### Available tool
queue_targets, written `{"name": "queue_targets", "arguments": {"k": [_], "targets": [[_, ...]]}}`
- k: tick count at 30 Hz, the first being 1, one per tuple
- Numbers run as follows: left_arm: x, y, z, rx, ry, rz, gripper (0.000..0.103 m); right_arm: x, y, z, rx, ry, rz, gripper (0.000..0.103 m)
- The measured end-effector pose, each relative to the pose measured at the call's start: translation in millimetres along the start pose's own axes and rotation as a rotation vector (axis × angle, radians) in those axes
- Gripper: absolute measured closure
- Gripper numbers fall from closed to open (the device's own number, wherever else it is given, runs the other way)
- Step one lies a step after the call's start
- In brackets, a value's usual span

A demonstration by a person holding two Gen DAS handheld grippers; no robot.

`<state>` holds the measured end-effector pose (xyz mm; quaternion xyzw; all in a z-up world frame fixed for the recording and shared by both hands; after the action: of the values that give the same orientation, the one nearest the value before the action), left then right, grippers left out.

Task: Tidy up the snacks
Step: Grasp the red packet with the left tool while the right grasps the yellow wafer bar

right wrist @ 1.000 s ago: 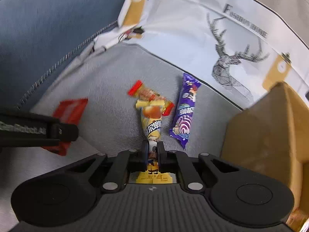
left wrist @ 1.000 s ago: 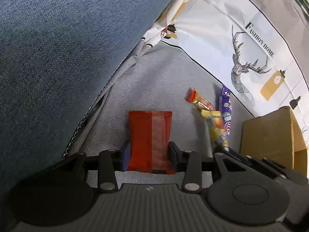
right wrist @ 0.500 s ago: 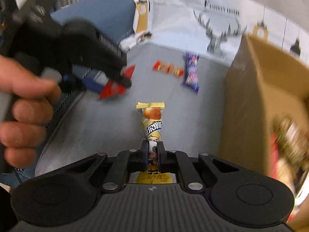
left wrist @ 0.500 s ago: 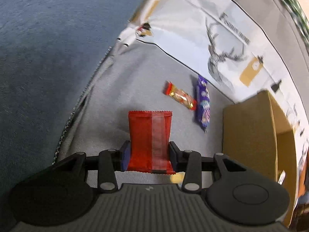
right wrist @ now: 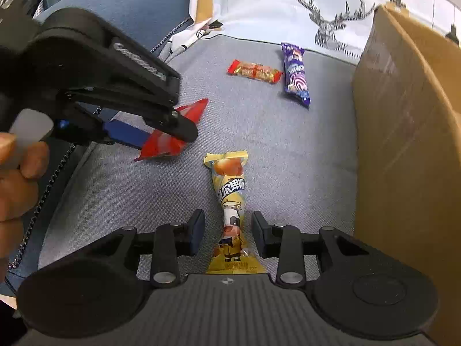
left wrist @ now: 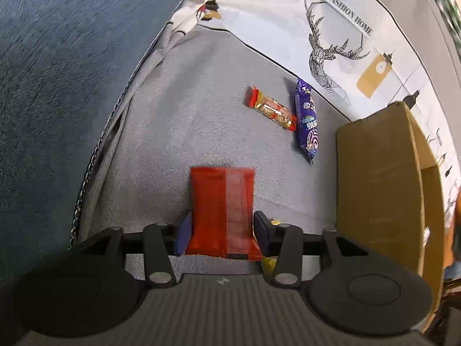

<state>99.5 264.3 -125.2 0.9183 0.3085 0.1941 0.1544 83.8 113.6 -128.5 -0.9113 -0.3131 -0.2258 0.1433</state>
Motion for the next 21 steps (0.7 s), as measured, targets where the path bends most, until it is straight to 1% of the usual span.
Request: {"name": "queue_targets", "arguments": {"k": [2, 8, 11, 13, 14, 15, 18, 21], "targets": [[1.4, 0.8, -1.8, -0.013, 0.006, -0.004, 0.051, 2.1, 3.0, 2.0, 0.009, -0.005, 0.011, 0.066], [-2.6, 6.3, 4.1, 0.039, 0.003, 0.032, 0.048, 6.7, 4.9, 0.0, 0.031, 0.006, 0.006, 0.065], [-3.3, 11.0, 8.3, 0.085, 0.011, 0.071, 0.046, 5.3, 7.8, 1.8, 0.030, 0.001, 0.010, 0.065], [-4.0, 15.3, 12.8, 0.112, 0.010, 0.104, 0.041, 2.6, 8.3, 3.3, 0.031, -0.009, 0.016, 0.065], [-4.5, 18.0, 14.7, 0.114, 0.010, 0.119, 0.036, 2.2, 8.0, 3.7, 0.030, -0.007, 0.016, 0.065], [-5.3, 20.9, 16.6, 0.119, 0.011, 0.134, 0.035, 2.6, 6.9, 4.6, 0.029, -0.005, 0.012, 0.065], [-6.6, 26.4, 20.6, 0.158, 0.021, 0.184, 0.035, 2.6, 4.9, 5.4, 0.033, -0.001, 0.006, 0.065], [-7.3, 27.6, 21.7, 0.184, 0.026, 0.209, 0.037, 2.1, 6.1, 5.8, 0.032, 0.002, 0.006, 0.066]]}}
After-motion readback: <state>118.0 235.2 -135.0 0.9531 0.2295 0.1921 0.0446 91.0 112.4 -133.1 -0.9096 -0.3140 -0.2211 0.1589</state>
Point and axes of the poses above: each gripper's, at about its wrist camera, not at the fingertips, and z roughly the way its jaws point, y to its right, x to its top, the point moved 7 cm from there along z, roughly the way its jaws point
